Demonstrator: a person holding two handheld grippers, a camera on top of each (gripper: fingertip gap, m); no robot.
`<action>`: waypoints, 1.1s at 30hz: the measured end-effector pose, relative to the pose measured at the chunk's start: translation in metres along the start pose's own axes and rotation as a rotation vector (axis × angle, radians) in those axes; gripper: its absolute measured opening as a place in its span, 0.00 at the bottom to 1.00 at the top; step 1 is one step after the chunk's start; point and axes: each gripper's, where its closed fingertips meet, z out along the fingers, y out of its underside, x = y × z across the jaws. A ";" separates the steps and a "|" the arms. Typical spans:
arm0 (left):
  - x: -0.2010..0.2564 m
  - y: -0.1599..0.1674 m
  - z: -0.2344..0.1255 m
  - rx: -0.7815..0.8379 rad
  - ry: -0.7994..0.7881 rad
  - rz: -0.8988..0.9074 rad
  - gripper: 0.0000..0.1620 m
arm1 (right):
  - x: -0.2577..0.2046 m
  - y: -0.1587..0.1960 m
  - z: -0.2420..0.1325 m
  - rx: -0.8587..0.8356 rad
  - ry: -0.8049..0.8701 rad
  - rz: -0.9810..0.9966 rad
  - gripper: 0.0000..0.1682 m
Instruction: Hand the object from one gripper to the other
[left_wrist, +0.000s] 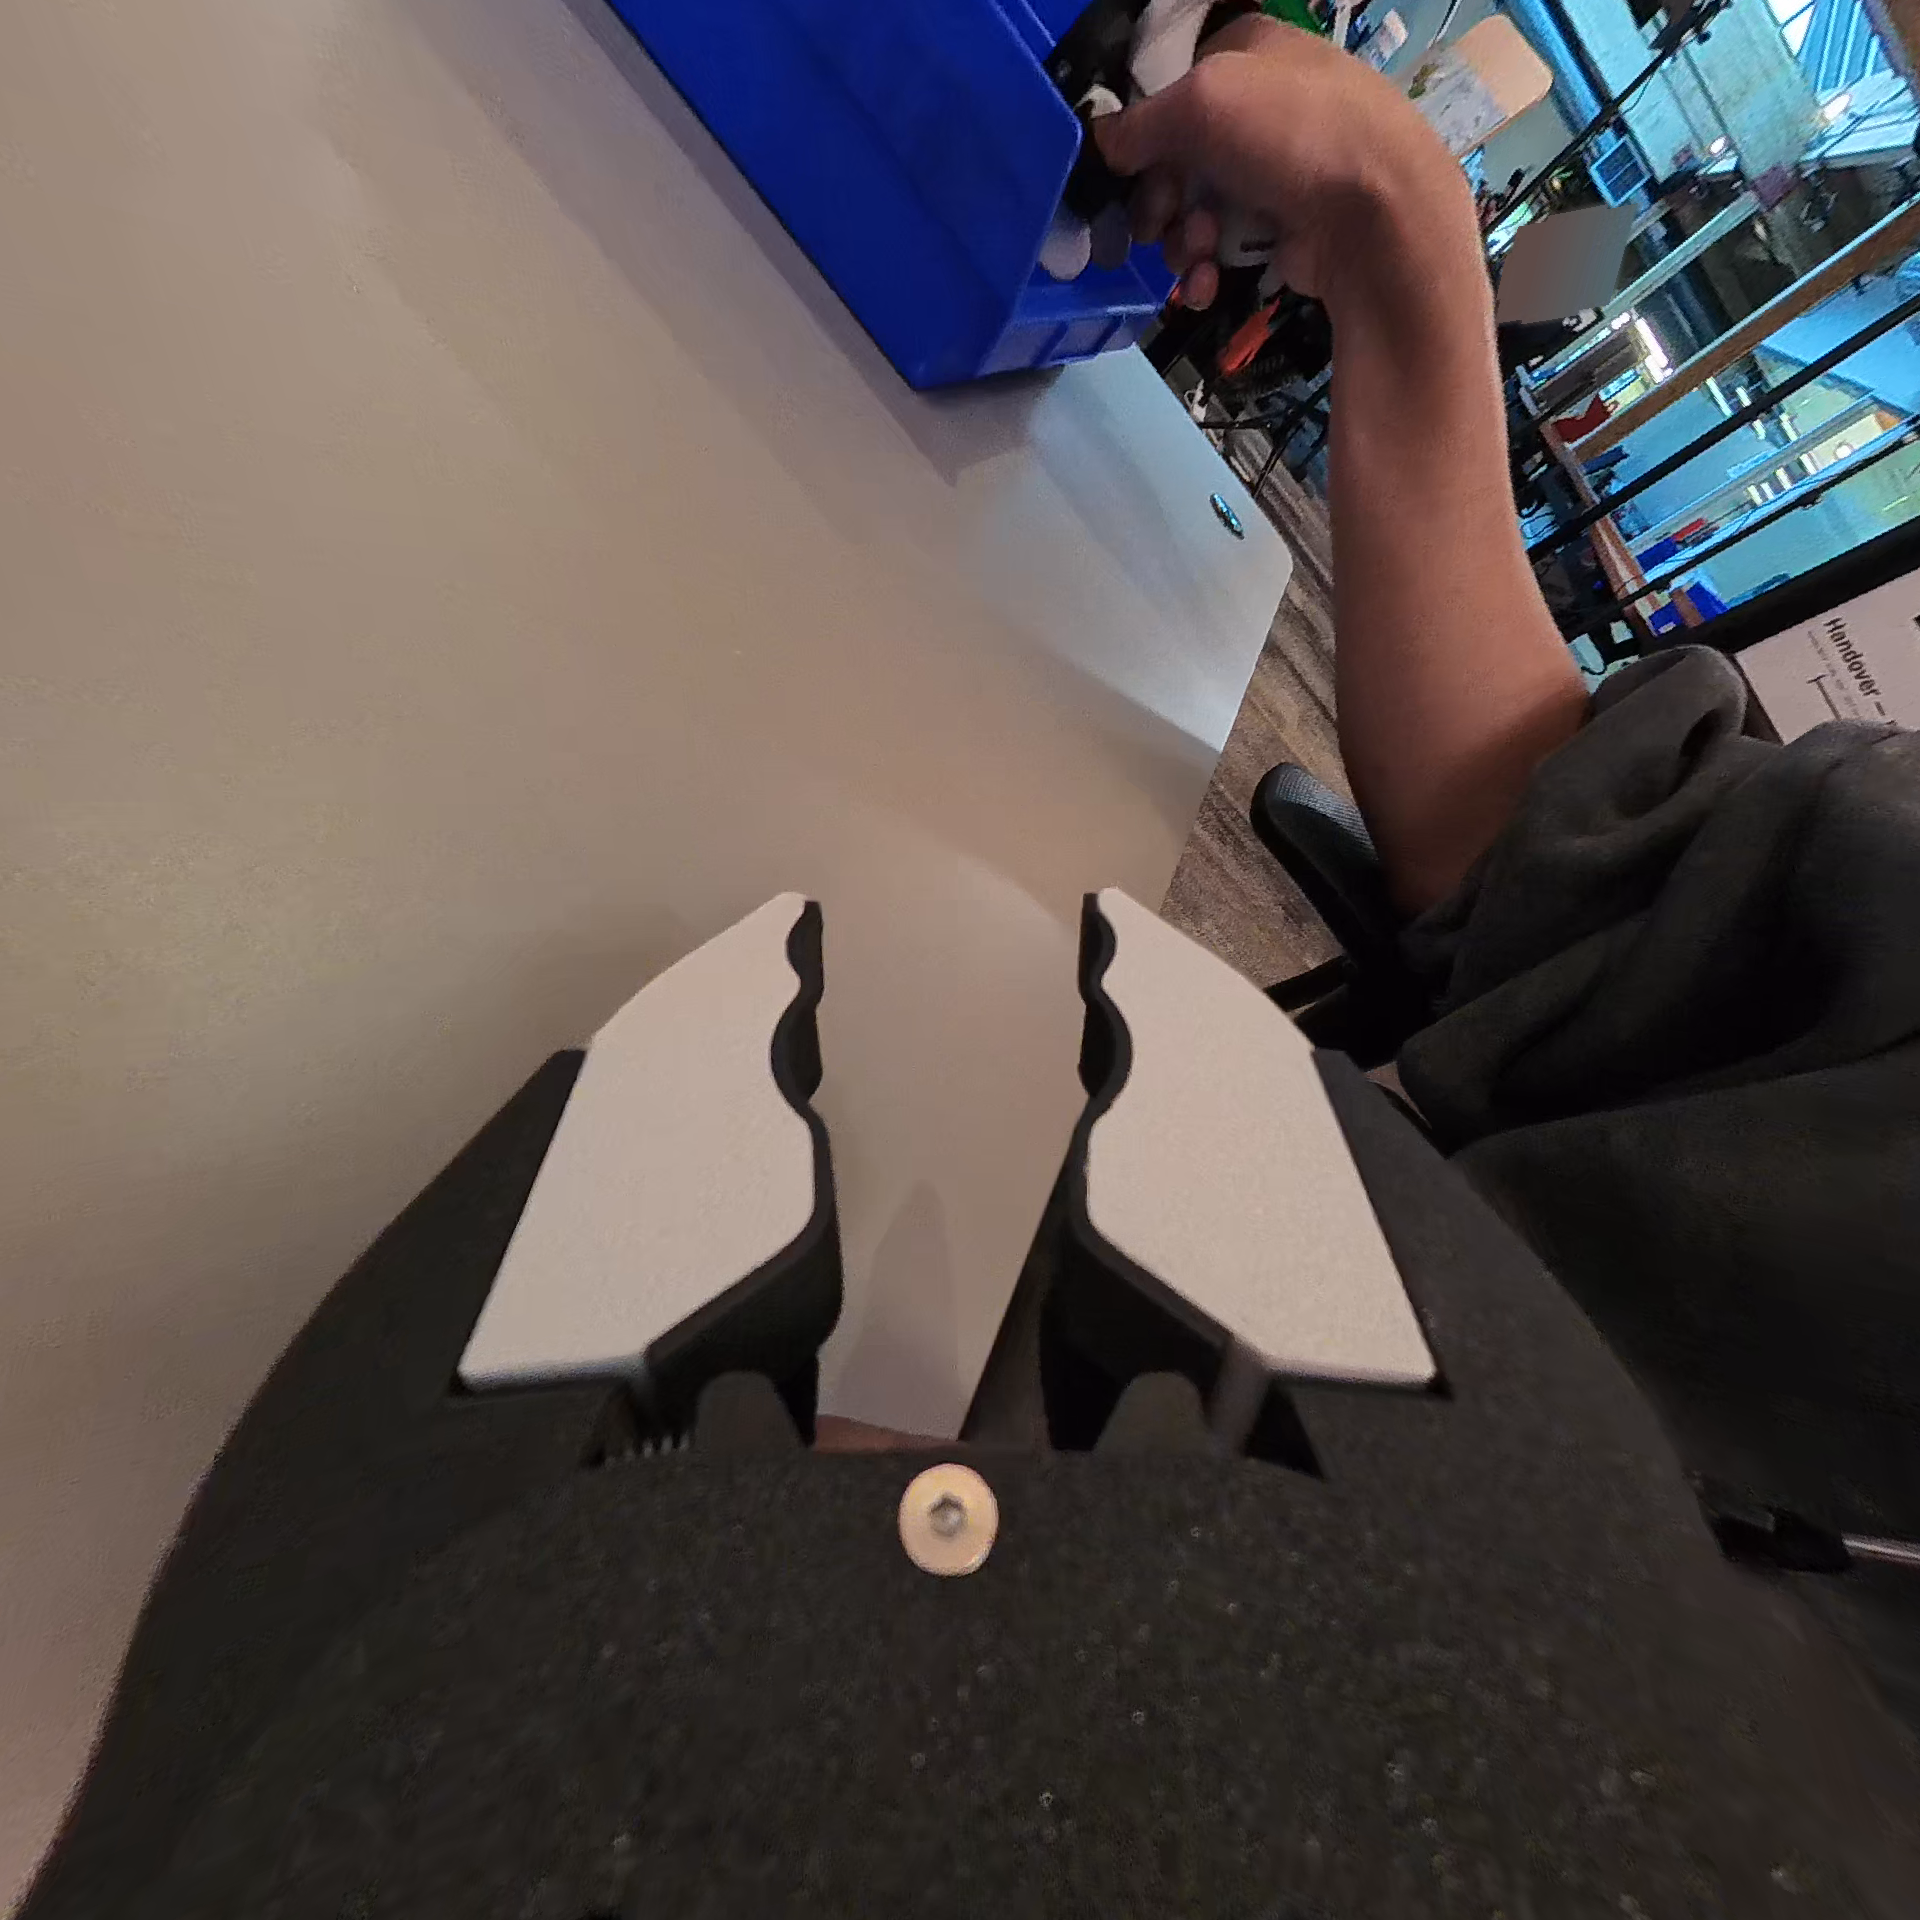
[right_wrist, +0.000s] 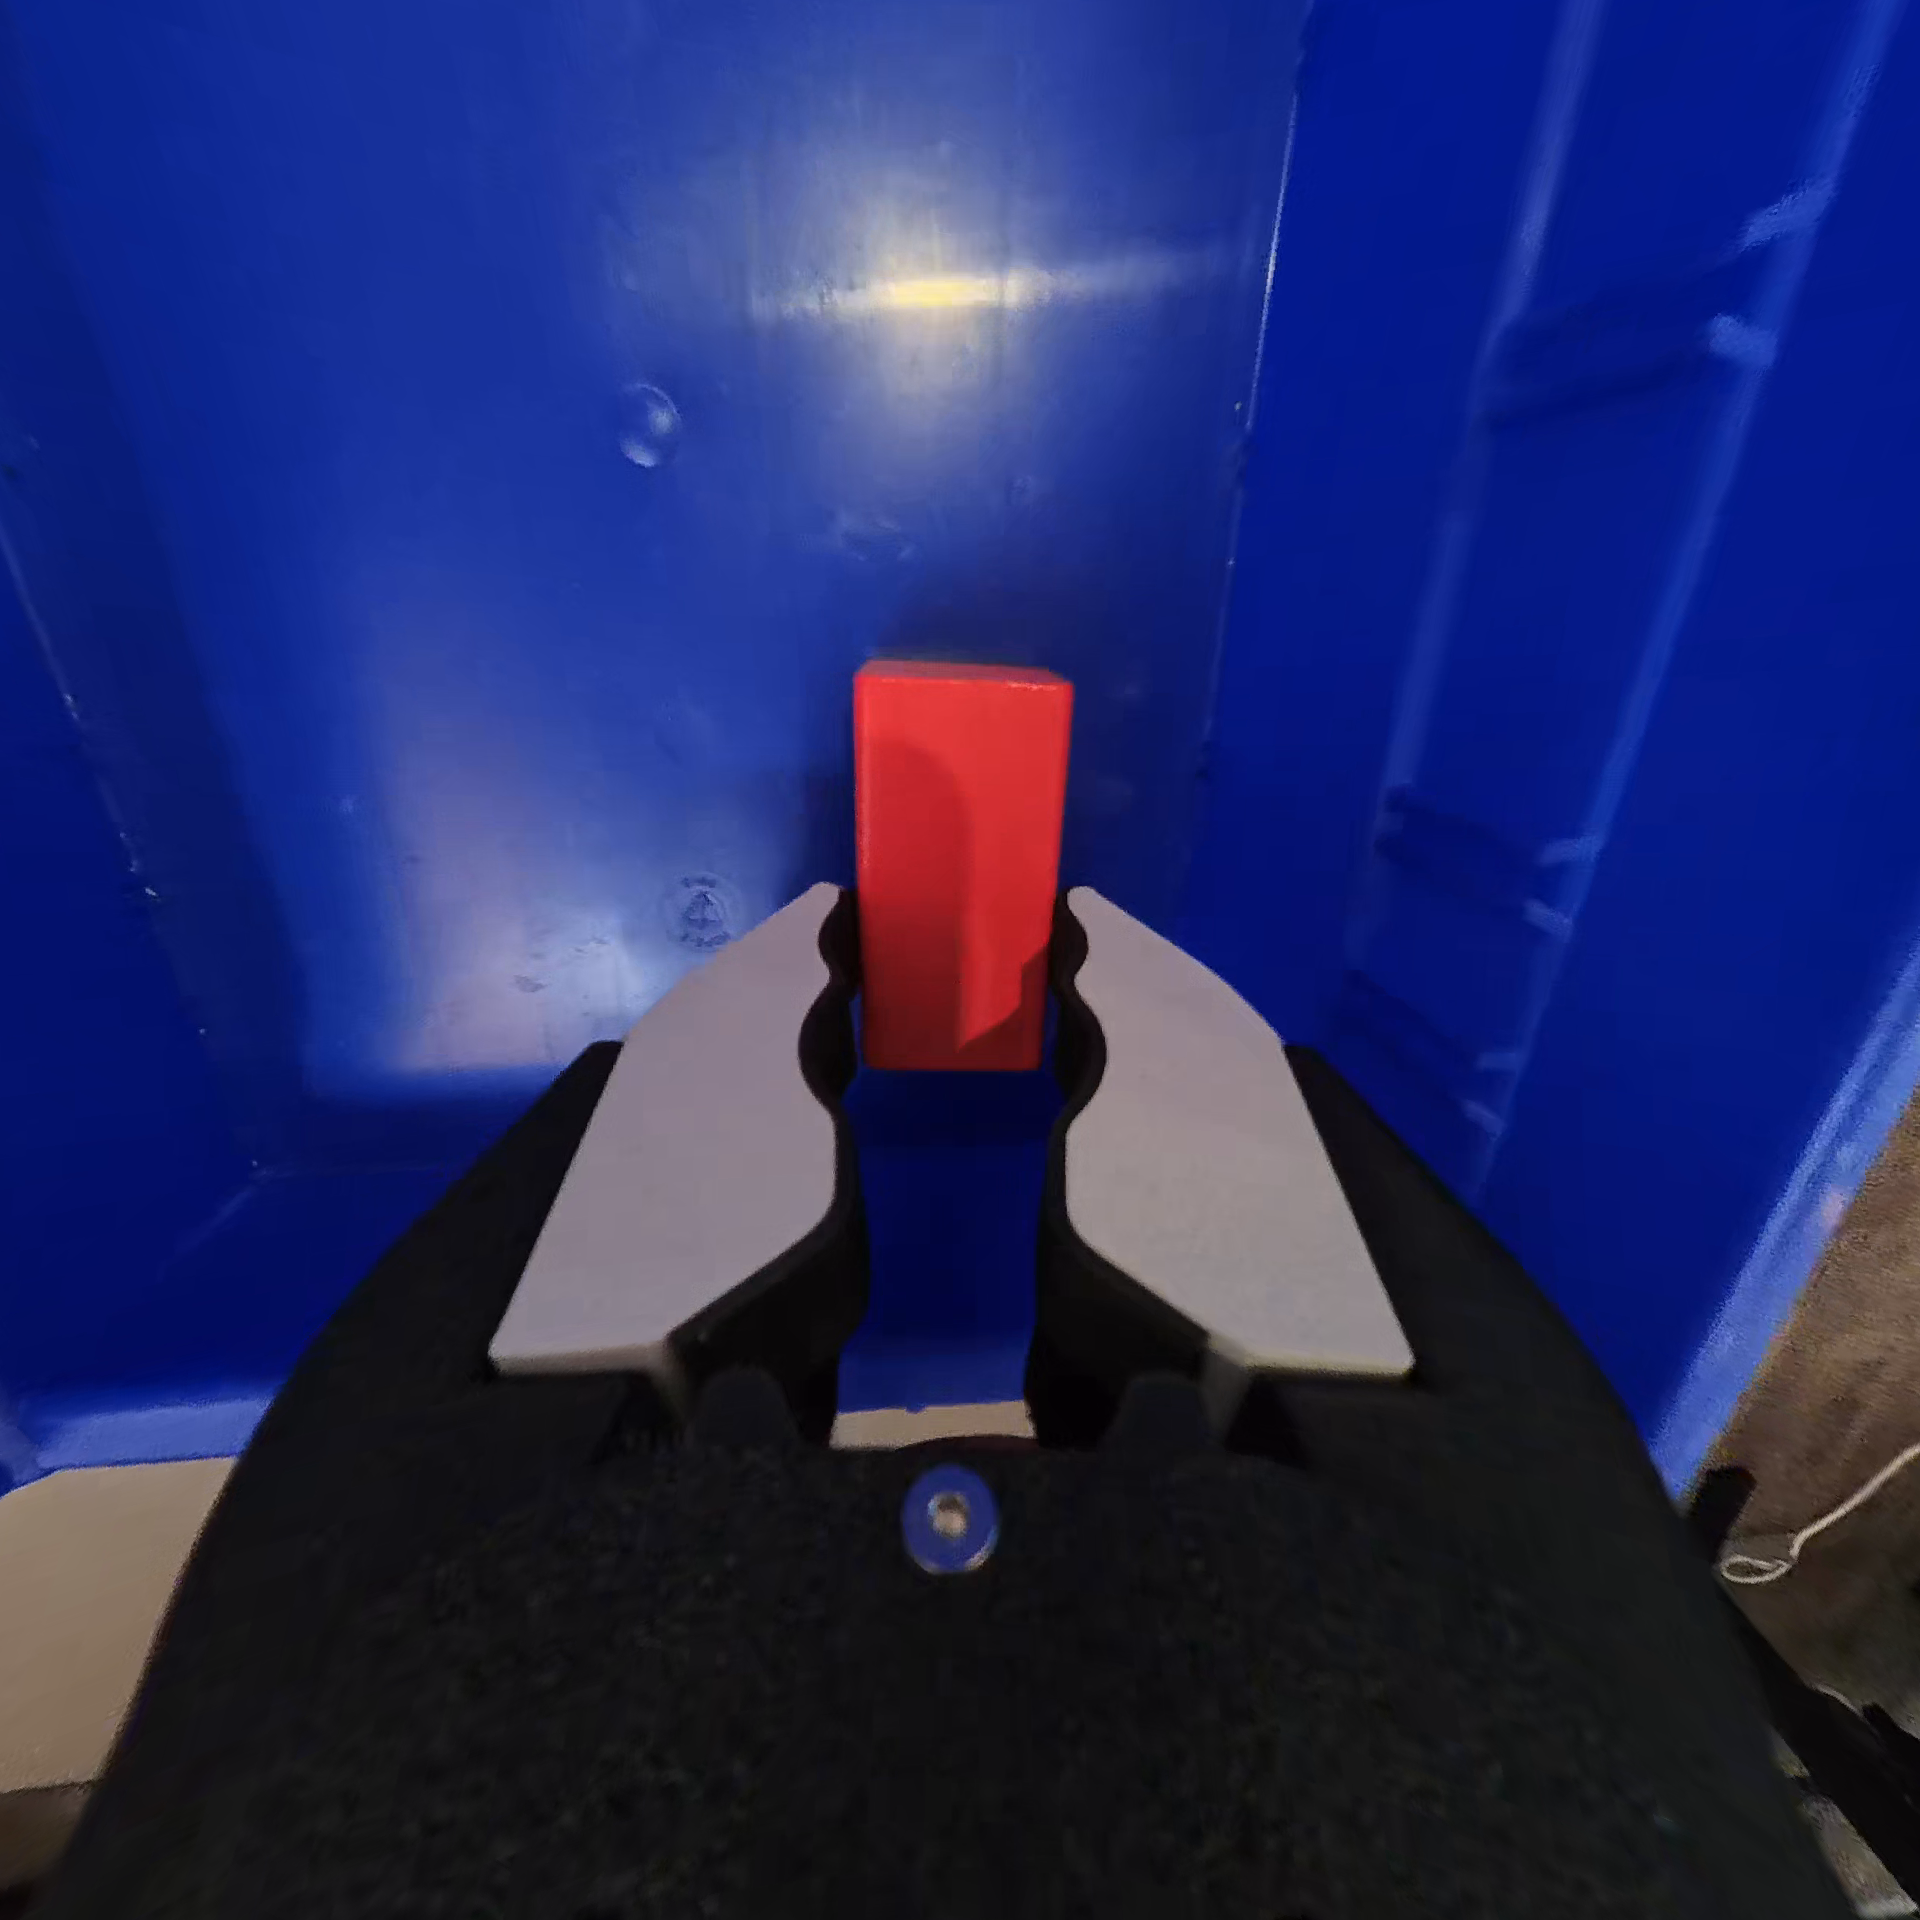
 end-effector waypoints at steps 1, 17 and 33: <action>-0.001 0.000 0.000 -0.002 -0.006 0.005 0.29 | 0.001 0.000 0.001 0.007 0.001 0.005 0.21; -0.032 -0.012 -0.026 0.004 -0.284 0.166 0.29 | -0.163 0.047 -0.189 0.959 -0.618 -0.326 0.35; -0.197 -0.107 -0.178 -0.411 -0.889 0.284 0.29 | -0.200 0.138 -0.100 0.882 -0.657 -0.405 0.31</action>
